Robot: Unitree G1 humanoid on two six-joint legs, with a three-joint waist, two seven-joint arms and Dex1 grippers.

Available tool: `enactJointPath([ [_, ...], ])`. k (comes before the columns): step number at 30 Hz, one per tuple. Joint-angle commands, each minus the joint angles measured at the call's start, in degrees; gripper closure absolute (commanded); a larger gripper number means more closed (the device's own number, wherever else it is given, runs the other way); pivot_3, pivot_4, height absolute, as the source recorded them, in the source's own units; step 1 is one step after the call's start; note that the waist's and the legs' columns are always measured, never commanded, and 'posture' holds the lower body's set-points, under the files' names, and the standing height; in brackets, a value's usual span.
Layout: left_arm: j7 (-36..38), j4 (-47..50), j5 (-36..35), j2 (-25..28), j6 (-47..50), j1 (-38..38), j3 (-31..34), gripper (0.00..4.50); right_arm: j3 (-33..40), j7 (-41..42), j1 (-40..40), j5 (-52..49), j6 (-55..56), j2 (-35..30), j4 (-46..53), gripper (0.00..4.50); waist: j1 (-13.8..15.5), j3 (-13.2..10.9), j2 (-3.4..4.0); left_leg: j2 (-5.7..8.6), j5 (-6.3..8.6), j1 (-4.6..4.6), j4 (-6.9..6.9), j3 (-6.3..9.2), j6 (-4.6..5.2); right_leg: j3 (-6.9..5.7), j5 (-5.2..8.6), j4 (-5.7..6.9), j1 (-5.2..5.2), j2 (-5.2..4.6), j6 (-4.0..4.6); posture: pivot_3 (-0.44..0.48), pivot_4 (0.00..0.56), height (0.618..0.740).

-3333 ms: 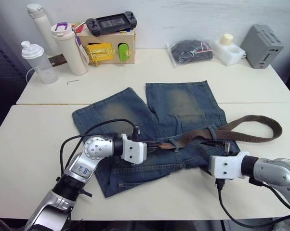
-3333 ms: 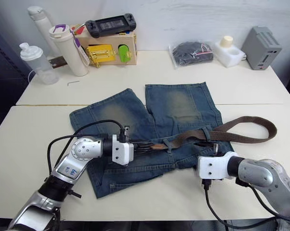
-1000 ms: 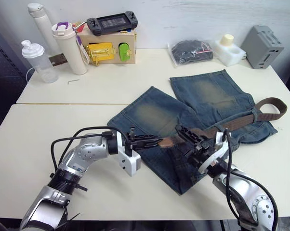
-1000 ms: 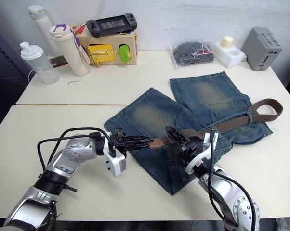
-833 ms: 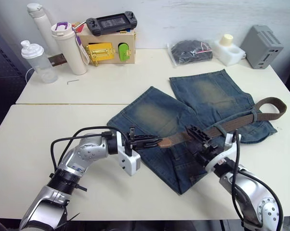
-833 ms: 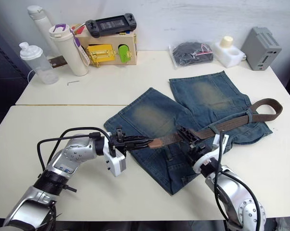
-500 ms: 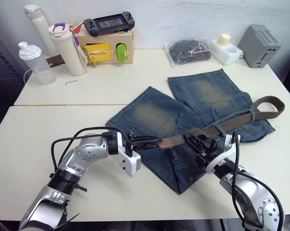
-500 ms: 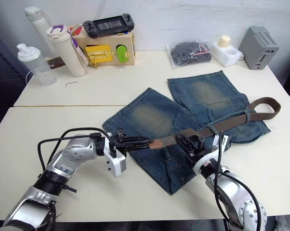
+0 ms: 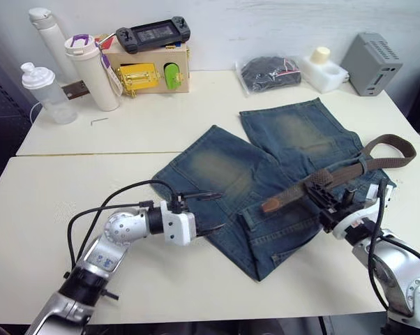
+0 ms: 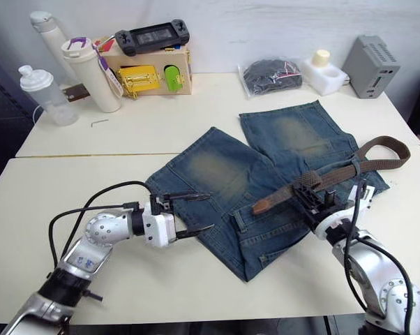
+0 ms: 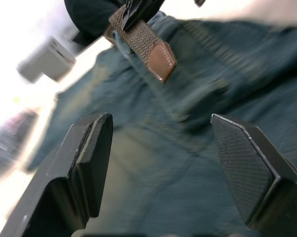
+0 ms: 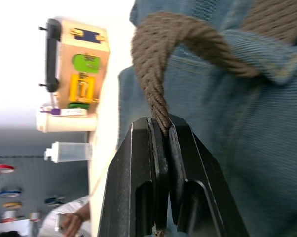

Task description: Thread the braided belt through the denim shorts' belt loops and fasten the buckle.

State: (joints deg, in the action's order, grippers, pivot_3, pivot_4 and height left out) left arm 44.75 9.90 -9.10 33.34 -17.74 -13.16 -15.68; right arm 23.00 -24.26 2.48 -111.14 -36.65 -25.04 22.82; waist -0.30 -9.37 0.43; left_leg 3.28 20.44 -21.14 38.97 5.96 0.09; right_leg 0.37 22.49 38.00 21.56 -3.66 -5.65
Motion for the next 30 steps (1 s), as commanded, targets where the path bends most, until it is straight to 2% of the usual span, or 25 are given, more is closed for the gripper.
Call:
enactJointPath([
  [1, 1.66, 10.29, -11.5, 2.71, 13.72, 5.55, 2.33, 0.95, -1.4, 3.87, 0.6, 3.86, -1.02, -1.3, 1.79, 4.5, 0.0, 0.04, 0.07, 0.0, 0.0, 0.0, 0.0, 0.0, 0.0, 0.02, 0.0, -0.01, 0.0, 0.0, 0.0, 0.0, 0.15, 0.74],
  [4, 1.71, 13.56, -14.31, 4.38, 20.53, 8.86, 3.91, 0.95, -3.95, 5.77, 0.88, 9.52, -0.35, -0.26, 2.49, 4.5, 0.24, 0.07, 0.13, 0.0, 0.0, 0.02, 0.02, 0.0, 0.0, 0.04, 0.0, -0.07, -0.04, 0.0, 0.0, 0.0, 0.15, 0.74],
  [8, 0.79, 15.55, -16.43, 3.89, 26.28, 10.04, 5.81, 0.95, -5.71, 8.39, 0.13, 16.38, 0.93, 0.86, 2.31, 4.5, 0.52, 0.07, 0.14, 0.04, 0.0, 0.0, 0.1, 0.02, 0.01, 0.05, 0.0, -0.13, -0.07, -0.01, 0.0, 0.0, 0.15, 0.74],
  [17, 1.51, 14.18, -14.02, 2.52, 25.96, 10.67, 7.67, 0.95, -10.12, 15.17, 1.53, 27.72, -0.9, 0.63, 3.94, 4.5, 0.25, 0.07, 0.15, 0.04, 0.0, 0.02, 0.04, 0.0, 0.01, 0.04, 0.0, -0.07, -0.06, 0.03, 0.0, 0.0, 0.15, 0.74],
  [21, 2.52, 12.83, -12.55, 1.97, 24.1, 10.74, 7.15, 0.95, -12.32, 15.88, 2.29, 30.35, -1.07, 2.52, 5.35, 4.5, 0.24, 0.07, 0.15, 0.04, 0.0, 0.03, 0.04, 0.0, 0.01, 0.05, 0.0, -0.09, -0.05, 0.03, 0.0, 0.0, 0.15, 0.74],
  [26, 4.42, 9.44, -5.57, 1.5, 16.93, 9.01, 4.41, 0.95, -16.96, 15.38, 2.86, 33.37, -2.07, 5.09, 7.99, 4.5, 0.17, 0.07, 0.15, 0.03, 0.0, 0.04, 0.03, 0.0, 0.0, 0.04, 0.0, -0.09, -0.04, 0.04, 0.0, 0.0, 0.15, 0.74],
  [28, 3.27, 3.97, 4.96, 2.03, 5.77, 5.48, 1.47, 0.95, -18.45, 14.67, 3.14, 33.36, -3.23, 5.46, 8.4, 4.5, 0.36, 0.07, 0.15, 0.03, 0.0, 0.05, 0.03, 0.0, 0.0, 0.04, 0.0, -0.11, -0.03, 0.05, 0.0, 0.0, 0.15, 0.74],
  [30, 0.6, -1.94, 12.11, 0.89, -3.72, 1.28, -0.13, 0.95, -18.89, 13.5, 3.26, 32.75, -3.8, 6.22, 8.02, 4.5, 0.43, 0.08, 0.13, 0.05, -0.01, 0.06, 0.07, 0.0, -0.01, 0.01, 0.0, -0.22, -0.04, 0.04, 0.0, 0.0, 0.15, 0.74],
])
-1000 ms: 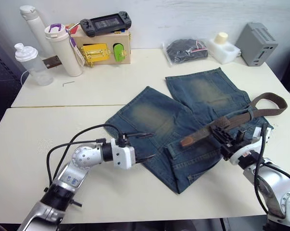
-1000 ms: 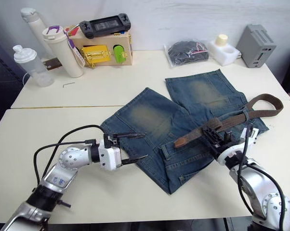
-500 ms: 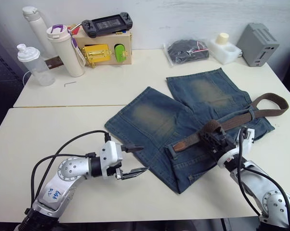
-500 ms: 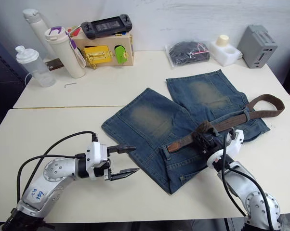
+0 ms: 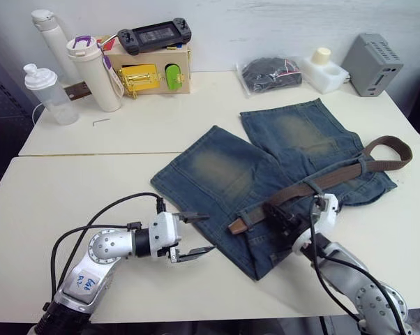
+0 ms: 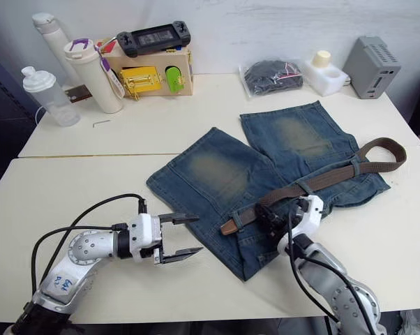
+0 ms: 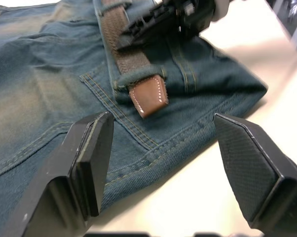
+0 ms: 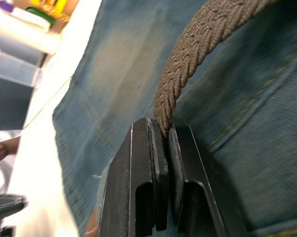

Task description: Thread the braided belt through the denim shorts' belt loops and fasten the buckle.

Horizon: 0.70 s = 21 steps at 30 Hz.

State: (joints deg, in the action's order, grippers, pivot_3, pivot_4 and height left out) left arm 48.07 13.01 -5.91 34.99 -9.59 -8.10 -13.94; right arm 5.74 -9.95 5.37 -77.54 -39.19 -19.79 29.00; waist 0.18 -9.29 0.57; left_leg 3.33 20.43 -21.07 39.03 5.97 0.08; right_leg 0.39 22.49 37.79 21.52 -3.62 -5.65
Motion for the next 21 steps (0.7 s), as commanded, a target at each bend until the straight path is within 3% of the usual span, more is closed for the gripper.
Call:
enactJointPath([
  [1, -3.59, -7.08, 10.67, -1.5, -14.62, -5.63, -2.34, 0.95, -1.63, -1.22, 0.4, -1.22, -1.32, 1.34, 1.59, 4.5, -0.06, 0.01, -0.02, 0.0, 0.0, 0.0, 0.0, -0.01, 0.0, 0.01, 0.0, 0.01, 0.01, 0.0, 0.0, 0.0, 0.15, 0.74],
  [6, -6.66, -13.32, 15.76, -4.13, -22.9, -10.96, -3.85, 0.95, -1.72, -1.64, 0.59, -1.28, -1.73, 2.33, 1.69, 4.5, -0.48, 0.03, -0.05, 0.01, 0.0, 0.0, -0.07, -0.02, 0.0, -0.02, 0.0, 0.17, 0.02, 0.0, 0.0, 0.0, 0.15, 0.74],
  [21, -4.08, -14.82, 15.14, -2.6, -27.91, -11.09, -5.56, 0.95, 1.5, -6.79, -0.01, -10.7, -1.03, 5.17, -0.21, 4.5, -0.39, 0.03, -0.05, -0.01, 0.0, 0.0, -0.05, -0.02, 0.0, 0.0, 0.0, 0.21, 0.05, -0.01, 0.0, 0.0, 0.15, 0.74],
])
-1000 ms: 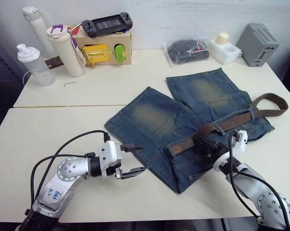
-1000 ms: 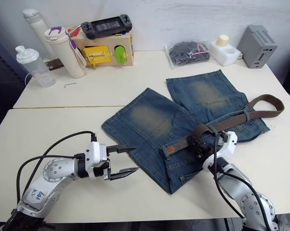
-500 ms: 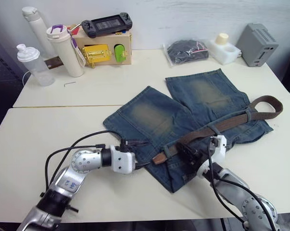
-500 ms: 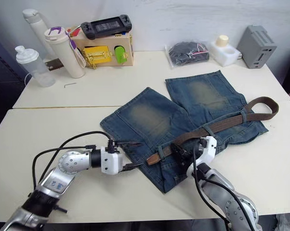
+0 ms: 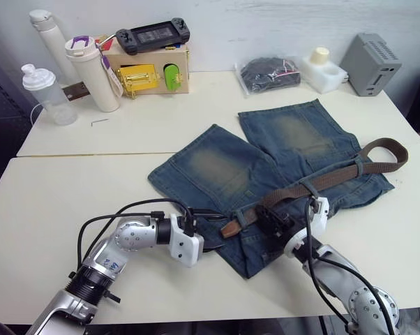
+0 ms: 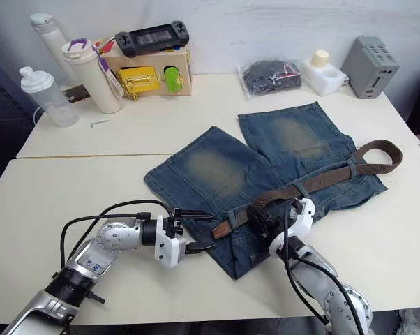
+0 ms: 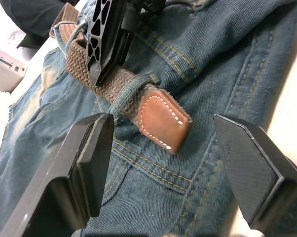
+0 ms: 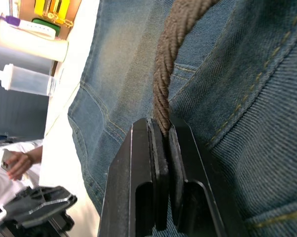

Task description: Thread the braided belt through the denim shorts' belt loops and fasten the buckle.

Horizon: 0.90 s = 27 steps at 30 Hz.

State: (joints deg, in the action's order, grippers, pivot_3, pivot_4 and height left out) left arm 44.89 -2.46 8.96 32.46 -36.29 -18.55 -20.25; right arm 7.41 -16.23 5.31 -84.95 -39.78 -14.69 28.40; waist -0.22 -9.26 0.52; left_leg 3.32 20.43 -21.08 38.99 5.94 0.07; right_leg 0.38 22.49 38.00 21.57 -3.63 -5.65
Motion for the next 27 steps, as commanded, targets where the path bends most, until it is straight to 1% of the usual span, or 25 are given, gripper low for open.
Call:
enactJointPath([
  [1, -1.68, 0.29, 1.23, -0.33, -1.49, -0.99, 0.84, 0.95, -0.51, -0.44, 0.17, -3.16, -0.79, -0.16, 0.43, 4.5, 0.01, 0.0, 0.0, 0.0, 0.0, 0.0, 0.0, 0.0, 0.0, 0.0, 0.0, 0.0, 0.0, 0.0, 0.0, 0.0, 0.15, 0.74],
  [5, -3.17, -0.53, 3.66, -1.05, -2.69, -1.75, 0.31, 0.95, -1.32, -0.4, 0.87, -2.79, -1.02, -0.09, 0.47, 4.5, -0.03, 0.0, 0.0, 0.0, 0.0, 0.0, 0.0, 0.0, 0.0, 0.0, 0.0, 0.01, 0.0, 0.0, 0.0, 0.0, 0.15, 0.74],
  [9, -4.12, -2.33, 6.7, -0.56, -4.45, -1.84, -0.55, 0.95, -1.34, -0.58, 0.88, -3.32, -0.73, 0.09, 0.72, 4.5, -0.04, 0.0, 0.0, 0.0, 0.0, 0.0, -0.02, 0.0, 0.0, 0.0, 0.0, 0.01, 0.0, 0.01, 0.0, 0.0, 0.15, 0.74],
  [11, -4.56, -2.33, 6.08, -0.83, -4.96, -1.62, -0.24, 1.48, -1.33, -0.58, 0.95, -3.36, -0.68, -0.03, 0.79, 4.5, -0.04, 0.0, 0.0, 0.0, 0.0, 0.01, -0.02, 0.0, 0.0, -0.01, 0.0, 0.02, 0.0, 0.01, 0.0, 0.0, 0.15, 0.74],
  [13, -4.85, -2.34, 6.01, -0.88, -5.2, -1.57, -0.18, 2.17, -1.3, -0.5, 1.13, -3.48, -0.64, -0.13, 0.85, 4.5, -0.02, 0.0, 0.0, 0.0, 0.0, 0.0, -0.02, -0.01, 0.0, 0.0, 0.0, 0.01, 0.0, 0.01, 0.0, 0.0, 0.15, 0.74],
  [14, -5.08, -2.43, 6.45, -0.85, -5.18, -1.63, -0.14, 2.61, -1.31, -0.49, 1.15, -3.52, -0.63, -0.16, 0.84, 4.5, 0.0, 0.0, 0.0, 0.0, 0.0, 0.0, -0.01, 0.0, 0.0, -0.01, 0.0, 0.02, 0.0, 0.01, 0.0, 0.0, 0.15, 0.74],
  [15, -5.3, -2.47, 6.72, -0.85, -5.0, -1.62, -0.08, 2.93, -1.32, -0.47, 1.17, -3.58, -0.61, -0.16, 0.85, 4.5, -0.02, 0.0, 0.0, 0.0, 0.0, 0.0, -0.01, 0.0, 0.0, 0.0, 0.0, 0.02, 0.0, 0.01, 0.0, 0.0, 0.15, 0.74],
  [18, -5.63, -2.59, 6.99, -0.95, -4.97, -1.66, -0.1, 4.24, -1.42, -0.5, 1.15, -3.63, -0.62, -0.19, 0.82, 4.5, 0.0, 0.0, 0.0, 0.0, 0.0, 0.0, -0.01, 0.0, 0.0, 0.0, 0.0, 0.02, 0.0, 0.01, 0.0, 0.0, 0.15, 0.74],
  [19, -5.75, -2.63, 7.07, -0.97, -5.05, -1.68, -0.14, 4.43, -1.48, -0.47, 1.14, -3.59, -0.69, -0.26, 0.83, 4.5, 0.02, 0.01, 0.0, 0.0, 0.0, 0.0, -0.01, 0.0, 0.0, 0.0, 0.0, 0.02, 0.0, 0.01, 0.0, 0.0, 0.15, 0.74],
  [26, -7.15, -2.75, 8.31, -0.97, -5.75, -1.6, -0.02, 4.43, -1.67, -0.3, 1.12, -3.52, -1.34, -1.14, 1.05, 4.5, 0.08, 0.01, 0.0, 0.01, 0.0, 0.0, 0.0, 0.0, 0.0, 0.0, 0.0, 0.02, -0.01, 0.0, 0.0, 0.0, 0.15, 0.74],
  [27, -7.24, -2.78, 8.43, -0.92, -5.83, -1.61, -0.03, 4.47, -1.66, -0.39, 1.11, -3.72, -1.38, -1.26, 1.11, 4.11, 0.1, 0.01, 0.0, 0.01, 0.0, 0.0, 0.0, 0.0, 0.0, 0.0, 0.0, 0.01, -0.01, 0.0, 0.0, 0.0, 0.15, 0.74],
])
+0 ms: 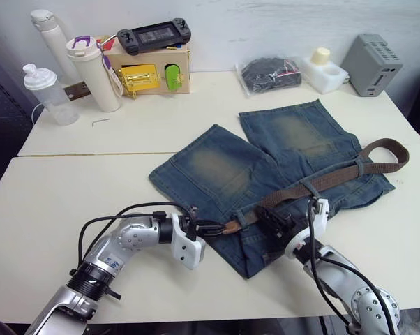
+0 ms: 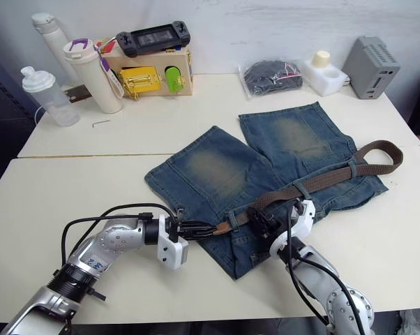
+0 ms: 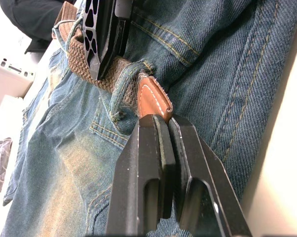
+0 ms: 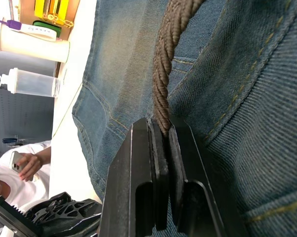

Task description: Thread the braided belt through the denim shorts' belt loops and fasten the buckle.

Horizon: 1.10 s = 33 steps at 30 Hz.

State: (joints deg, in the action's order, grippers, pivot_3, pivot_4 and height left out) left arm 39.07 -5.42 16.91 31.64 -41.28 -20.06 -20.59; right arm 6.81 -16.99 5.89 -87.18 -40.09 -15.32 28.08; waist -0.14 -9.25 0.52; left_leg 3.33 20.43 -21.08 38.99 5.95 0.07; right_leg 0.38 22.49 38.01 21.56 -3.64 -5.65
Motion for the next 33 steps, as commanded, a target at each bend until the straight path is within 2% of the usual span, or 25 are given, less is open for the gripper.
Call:
enactJointPath([
  [1, -1.54, 0.1, 0.63, -0.01, -0.99, -0.13, 0.32, 4.5, -0.98, 0.27, 0.53, -2.04, -1.02, -0.69, 1.55, 3.69, 0.03, 0.0, 0.0, 0.0, 0.0, 0.0, 0.0, 0.0, 0.0, 0.0, 0.0, 0.0, 0.0, 0.0, 0.0, 0.0, 0.15, 0.74],
  [2, -1.63, 0.0, 0.74, 0.11, -1.12, -0.15, 0.33, 4.5, -0.8, 0.13, 0.53, -2.51, -0.94, -0.85, 1.81, 3.46, 0.0, 0.0, 0.0, 0.0, 0.0, -0.01, 0.0, 0.0, 0.0, 0.0, 0.0, 0.0, 0.0, 0.0, 0.0, 0.0, 0.15, 0.74],
  [5, -1.85, -0.23, 0.8, 0.4, -1.34, -0.15, 0.35, 4.5, 1.07, 0.21, 0.22, -3.73, -0.26, -2.18, 2.73, 2.03, -0.02, 0.0, 0.0, 0.0, 0.0, 0.0, 0.0, 0.0, 0.0, 0.0, 0.0, 0.01, 0.0, 0.0, 0.0, 0.0, 0.15, 0.74],
  [9, -1.99, -0.49, 0.41, 0.64, -1.56, -0.15, 0.46, 4.5, 4.39, 7.69, 1.8, -2.01, -2.17, -9.73, 5.04, 0.29, 0.19, 0.0, 0.0, 0.04, 0.01, -0.03, 0.04, 0.01, 0.01, -0.01, 0.0, -0.01, -0.02, -0.04, 0.0, 0.0, 0.15, 0.74],
  [12, -2.13, -0.74, 0.3, 0.8, -1.76, -0.19, 0.44, 4.5, 4.49, 11.47, 3.84, 2.16, -3.28, -14.67, 6.33, 0.76, 0.1, 0.0, 0.0, 0.03, 0.01, -0.03, 0.03, 0.01, 0.02, -0.01, 0.0, -0.01, -0.02, -0.03, 0.0, 0.0, 0.15, 0.74],
  [15, -2.22, -0.82, 0.23, 0.79, -1.78, -0.18, 0.4, 4.5, 2.44, 14.83, 5.14, 8.78, -4.19, -18.53, 6.6, 2.18, 0.11, 0.0, 0.0, 0.03, 0.01, -0.02, 0.03, 0.0, 0.02, 0.0, 0.0, 0.0, -0.02, -0.02, 0.0, 0.0, 0.15, 0.74],
  [19, -2.33, -0.75, 0.05, 0.84, -1.7, -0.01, 0.39, 4.5, 1.63, 16.85, 5.1, 15.43, -3.96, -20.2, 6.4, 4.1, 0.16, 0.0, 0.0, 0.02, 0.01, -0.02, 0.04, -0.01, 0.01, 0.0, 0.0, 0.01, -0.02, -0.02, 0.0, 0.0, 0.15, 0.74],
  [20, -2.4, -0.61, -0.06, 0.89, -1.56, 0.2, 0.49, 4.5, 0.66, 17.73, 5.26, 18.86, -4.14, -21.46, 6.76, 4.44, 0.18, 0.0, 0.0, 0.03, 0.01, -0.02, 0.04, -0.01, 0.01, 0.0, 0.0, 0.01, -0.02, -0.02, 0.0, 0.0, 0.15, 0.74],
  [25, -2.01, 0.55, -2.65, 3.19, -1.28, 3.06, 2.35, 4.5, -5.69, 17.7, 4.91, 31.76, -5.8, -24.06, 6.17, 4.44, 0.16, 0.04, -0.06, 0.02, 0.01, 0.0, 0.05, -0.01, 0.01, -0.01, 0.0, -0.02, -0.02, -0.01, 0.0, 0.0, 0.15, 0.74],
  [27, -1.61, 1.08, -4.2, 5.19, -1.87, 4.89, 3.46, 4.5, -6.46, 17.64, 4.79, 33.12, -6.79, -23.4, 6.02, 4.44, -0.08, 0.18, -0.16, 0.0, 0.01, 0.04, 0.01, -0.01, 0.01, 0.0, 0.0, -0.03, -0.02, 0.0, 0.0, 0.0, 0.15, 0.74],
  [30, -0.71, -0.99, -8.22, 11.68, -6.5, 9.87, 6.72, 4.5, -5.99, 16.87, 4.29, 32.68, -8.03, -20.68, 5.57, 4.44, -0.1, 0.47, -0.54, -0.07, 0.0, 0.17, -0.13, 0.0, -0.01, -0.02, 0.0, -0.09, -0.03, 0.03, 0.0, 0.0, 0.15, 0.74],
  [33, 0.05, -7.14, -9.63, 19.08, -14.29, 13.46, 9.09, 4.5, -6.28, 17.1, 3.38, 33.4, -9.07, -18.96, 5.75, 4.44, -0.08, 0.63, -0.78, -0.11, 0.02, 0.5, -0.35, -0.03, -0.08, -0.01, 0.0, -0.15, -0.21, 0.03, 0.0, 0.0, 0.15, 0.74],
])
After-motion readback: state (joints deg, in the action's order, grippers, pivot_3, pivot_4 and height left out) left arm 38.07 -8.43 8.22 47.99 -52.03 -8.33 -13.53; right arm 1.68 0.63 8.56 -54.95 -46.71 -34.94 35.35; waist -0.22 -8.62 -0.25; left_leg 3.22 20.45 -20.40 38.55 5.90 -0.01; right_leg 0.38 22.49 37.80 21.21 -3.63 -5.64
